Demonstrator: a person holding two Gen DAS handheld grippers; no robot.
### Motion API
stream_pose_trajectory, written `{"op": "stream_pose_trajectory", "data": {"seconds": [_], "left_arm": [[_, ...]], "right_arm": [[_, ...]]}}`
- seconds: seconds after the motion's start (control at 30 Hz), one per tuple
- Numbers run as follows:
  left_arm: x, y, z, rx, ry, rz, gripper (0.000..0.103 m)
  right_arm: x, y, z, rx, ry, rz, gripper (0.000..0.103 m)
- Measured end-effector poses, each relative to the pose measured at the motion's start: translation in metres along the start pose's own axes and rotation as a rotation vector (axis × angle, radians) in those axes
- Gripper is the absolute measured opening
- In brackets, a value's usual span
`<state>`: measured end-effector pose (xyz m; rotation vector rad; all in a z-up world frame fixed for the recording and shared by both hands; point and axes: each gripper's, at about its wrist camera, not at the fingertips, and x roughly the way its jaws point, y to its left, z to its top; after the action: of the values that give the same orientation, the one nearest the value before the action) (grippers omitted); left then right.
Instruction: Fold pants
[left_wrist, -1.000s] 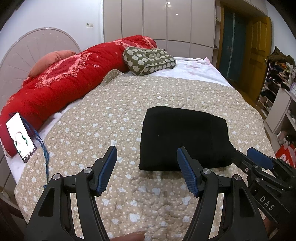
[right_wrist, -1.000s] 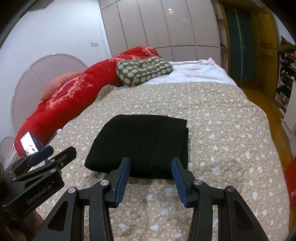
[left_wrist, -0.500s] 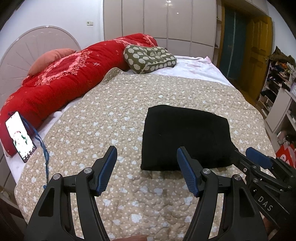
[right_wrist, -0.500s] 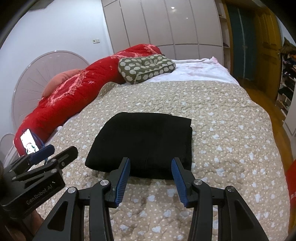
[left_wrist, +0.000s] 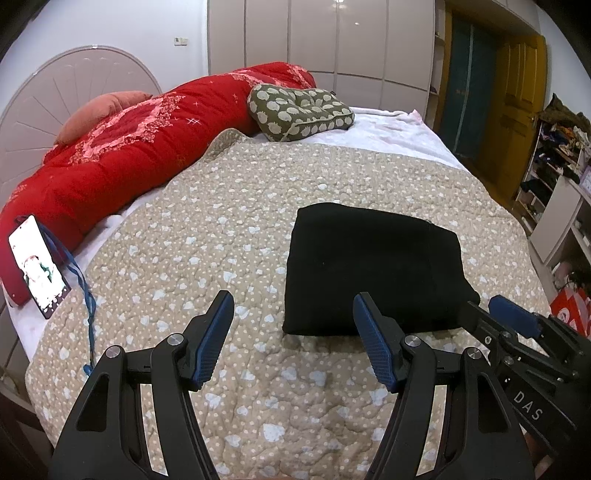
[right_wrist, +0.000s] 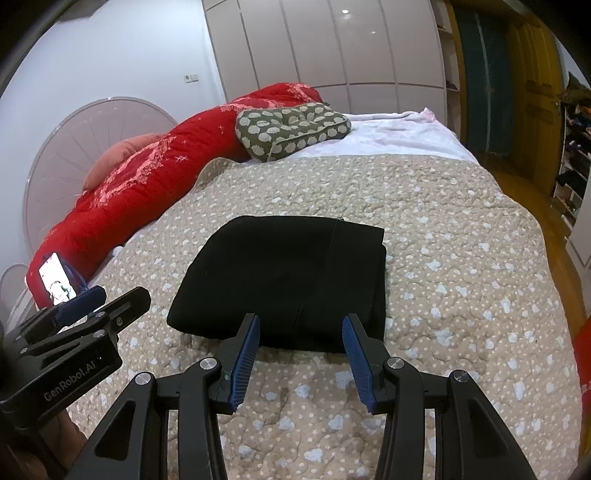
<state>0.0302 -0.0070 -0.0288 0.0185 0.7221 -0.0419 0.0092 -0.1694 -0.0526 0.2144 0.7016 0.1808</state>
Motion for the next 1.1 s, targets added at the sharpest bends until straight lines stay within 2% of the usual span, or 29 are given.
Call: {"op": "stream_pose_trajectory", "data": {"seconds": [1.1], "left_arm": [[-0.0083,-0.0025,-0.0018,0.011,-0.005,-0.006,0.067]], "right_arm": [[-0.0069,-0.0056,-0.0035,0.008,-0.003,-0.011,0.045]]}}
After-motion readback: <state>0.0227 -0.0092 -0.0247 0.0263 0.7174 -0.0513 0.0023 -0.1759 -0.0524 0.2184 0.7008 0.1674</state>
